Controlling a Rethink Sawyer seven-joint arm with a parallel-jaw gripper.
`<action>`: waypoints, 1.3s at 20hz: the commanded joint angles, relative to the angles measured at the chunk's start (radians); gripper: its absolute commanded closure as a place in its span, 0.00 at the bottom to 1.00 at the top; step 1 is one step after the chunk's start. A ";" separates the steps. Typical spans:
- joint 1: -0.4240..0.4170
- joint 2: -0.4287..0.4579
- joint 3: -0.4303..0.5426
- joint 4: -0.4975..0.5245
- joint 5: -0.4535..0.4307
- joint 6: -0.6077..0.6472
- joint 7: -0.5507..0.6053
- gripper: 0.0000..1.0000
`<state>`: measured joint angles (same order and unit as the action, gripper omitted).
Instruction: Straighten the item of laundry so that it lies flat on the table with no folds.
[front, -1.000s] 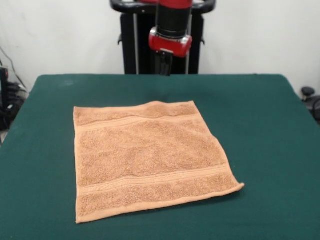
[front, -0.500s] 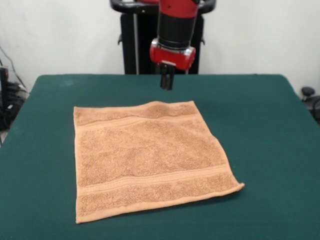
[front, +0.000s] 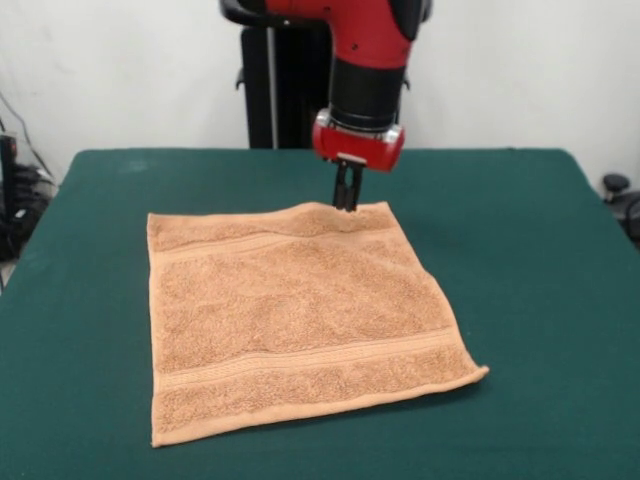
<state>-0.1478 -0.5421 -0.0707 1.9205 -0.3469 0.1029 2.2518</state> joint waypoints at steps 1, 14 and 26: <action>0.018 0.080 0.107 -0.100 0.054 0.014 0.085 1.00; 0.051 0.127 0.099 -0.152 0.093 0.016 0.107 1.00; 0.136 0.272 0.078 -0.121 0.171 -0.155 0.209 1.00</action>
<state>-0.0790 -0.4306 -0.1069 1.8098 -0.2575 0.0756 2.2518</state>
